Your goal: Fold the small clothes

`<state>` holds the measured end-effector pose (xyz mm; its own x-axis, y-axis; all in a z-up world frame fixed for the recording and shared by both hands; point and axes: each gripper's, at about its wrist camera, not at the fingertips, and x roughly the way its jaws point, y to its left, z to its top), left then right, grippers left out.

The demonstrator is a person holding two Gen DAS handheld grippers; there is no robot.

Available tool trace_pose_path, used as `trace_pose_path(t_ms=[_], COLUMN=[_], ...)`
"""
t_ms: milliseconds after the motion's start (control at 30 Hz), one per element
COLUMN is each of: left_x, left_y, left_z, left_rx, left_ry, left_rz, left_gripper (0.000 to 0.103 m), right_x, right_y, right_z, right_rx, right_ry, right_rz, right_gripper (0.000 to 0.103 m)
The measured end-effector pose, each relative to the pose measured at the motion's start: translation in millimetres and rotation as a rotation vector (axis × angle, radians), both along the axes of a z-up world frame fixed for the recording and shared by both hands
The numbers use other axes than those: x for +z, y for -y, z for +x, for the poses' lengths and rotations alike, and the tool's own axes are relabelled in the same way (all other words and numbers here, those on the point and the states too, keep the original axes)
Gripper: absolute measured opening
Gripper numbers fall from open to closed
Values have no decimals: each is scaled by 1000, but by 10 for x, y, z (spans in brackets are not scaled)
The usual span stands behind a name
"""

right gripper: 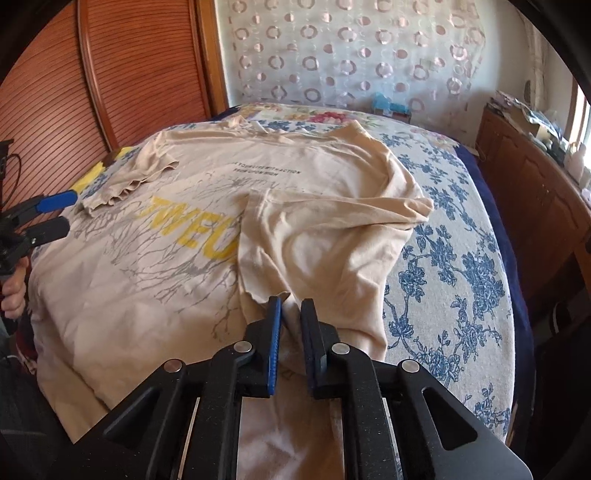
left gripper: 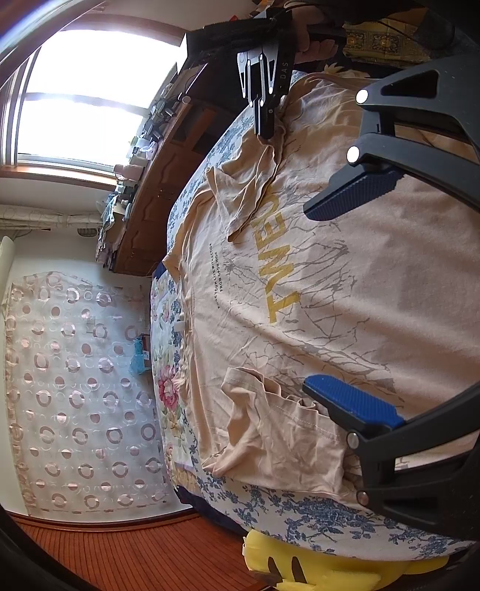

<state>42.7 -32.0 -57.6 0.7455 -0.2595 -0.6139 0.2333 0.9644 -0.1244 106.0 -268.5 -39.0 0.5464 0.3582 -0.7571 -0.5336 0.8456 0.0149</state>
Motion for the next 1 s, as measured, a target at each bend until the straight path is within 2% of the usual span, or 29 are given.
trace_pose_path(t_ms=[467, 500, 667, 733, 1000], left_x=[-34, -39, -26, -25, 51], left_y=[17, 17, -13, -29, -181], left_z=[-10, -14, 6, 8, 70], left_rx=[-5, -2, 7, 12, 35], left_ry=[-4, -5, -7, -8, 0], left_rz=[-2, -3, -8, -8, -2], left_gripper=[86, 86, 86, 86, 86], right_x=[-22, -11, 92, 130, 128], right_y=[18, 33, 101, 140, 307], right_z=[-309, -303, -252, -191, 193], right_rx=[48, 44, 4, -19, -87], right_ry=[-14, -14, 23, 38, 50], right_rz=[-12, 0, 22, 23, 0], right_gripper=[6, 8, 42, 47, 48])
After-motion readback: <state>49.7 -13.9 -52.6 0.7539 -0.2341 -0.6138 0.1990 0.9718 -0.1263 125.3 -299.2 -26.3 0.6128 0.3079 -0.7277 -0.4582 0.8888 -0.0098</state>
